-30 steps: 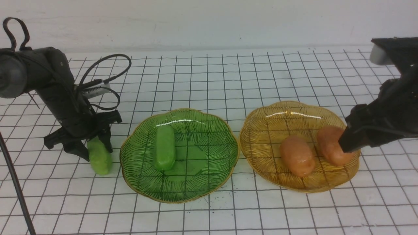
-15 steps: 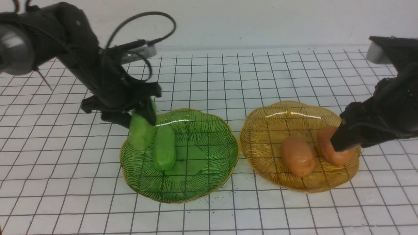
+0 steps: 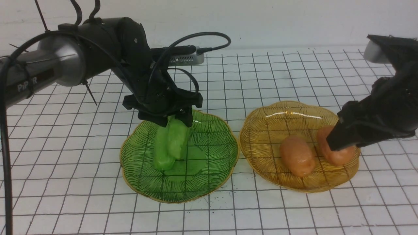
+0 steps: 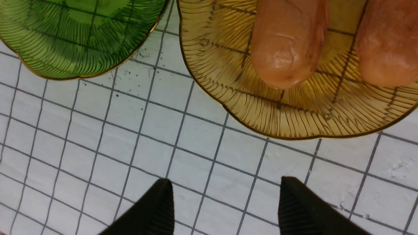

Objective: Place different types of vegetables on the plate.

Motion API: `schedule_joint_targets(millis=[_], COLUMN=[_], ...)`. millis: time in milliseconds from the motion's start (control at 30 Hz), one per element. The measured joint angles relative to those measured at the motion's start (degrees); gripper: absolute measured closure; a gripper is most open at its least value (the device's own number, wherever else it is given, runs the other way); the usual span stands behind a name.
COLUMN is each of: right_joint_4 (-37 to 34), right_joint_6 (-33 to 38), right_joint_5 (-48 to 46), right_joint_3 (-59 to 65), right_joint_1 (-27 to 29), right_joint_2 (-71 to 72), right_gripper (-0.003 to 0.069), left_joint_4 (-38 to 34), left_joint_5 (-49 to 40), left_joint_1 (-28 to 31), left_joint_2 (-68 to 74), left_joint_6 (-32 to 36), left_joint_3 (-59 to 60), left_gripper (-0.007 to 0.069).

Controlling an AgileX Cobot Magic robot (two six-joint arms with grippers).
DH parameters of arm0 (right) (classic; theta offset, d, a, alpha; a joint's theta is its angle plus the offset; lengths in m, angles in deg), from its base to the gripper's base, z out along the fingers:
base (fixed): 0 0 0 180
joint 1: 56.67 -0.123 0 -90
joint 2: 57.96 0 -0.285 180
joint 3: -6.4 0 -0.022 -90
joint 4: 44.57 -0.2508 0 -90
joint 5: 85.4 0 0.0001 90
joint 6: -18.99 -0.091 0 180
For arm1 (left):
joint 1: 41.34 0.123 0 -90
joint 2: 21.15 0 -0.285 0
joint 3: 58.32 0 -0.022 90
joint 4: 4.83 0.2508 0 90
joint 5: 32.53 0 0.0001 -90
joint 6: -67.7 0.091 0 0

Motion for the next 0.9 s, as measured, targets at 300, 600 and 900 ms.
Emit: schedule_joint_targets(millis=[300, 600, 900], right_joint_4=[0.1, 2.8, 6.7], right_joint_6=[3.3, 3.4, 4.6], right_joint_5=[0.0, -0.5, 8.7], right_joint_3=[0.0, 0.0, 9.7], right_joint_1=[0.0, 0.0, 0.0], right_joint_2=[3.4, 19.7, 45.6], right_gripper=[0.0468, 0.0661, 0.0671], left_joint_4=[0.1, 0.2, 0.5], left_joint_5=[-0.3, -1.7, -3.5], left_joint_1=[0.0, 0.0, 0.0], left_joint_2=[0.1, 0.1, 0.1], left_joint_6=[0.2, 0.6, 0.9], left_joint_3=[0.0, 0.0, 0.0], left_gripper=[0.0083, 0.0083, 0.0083])
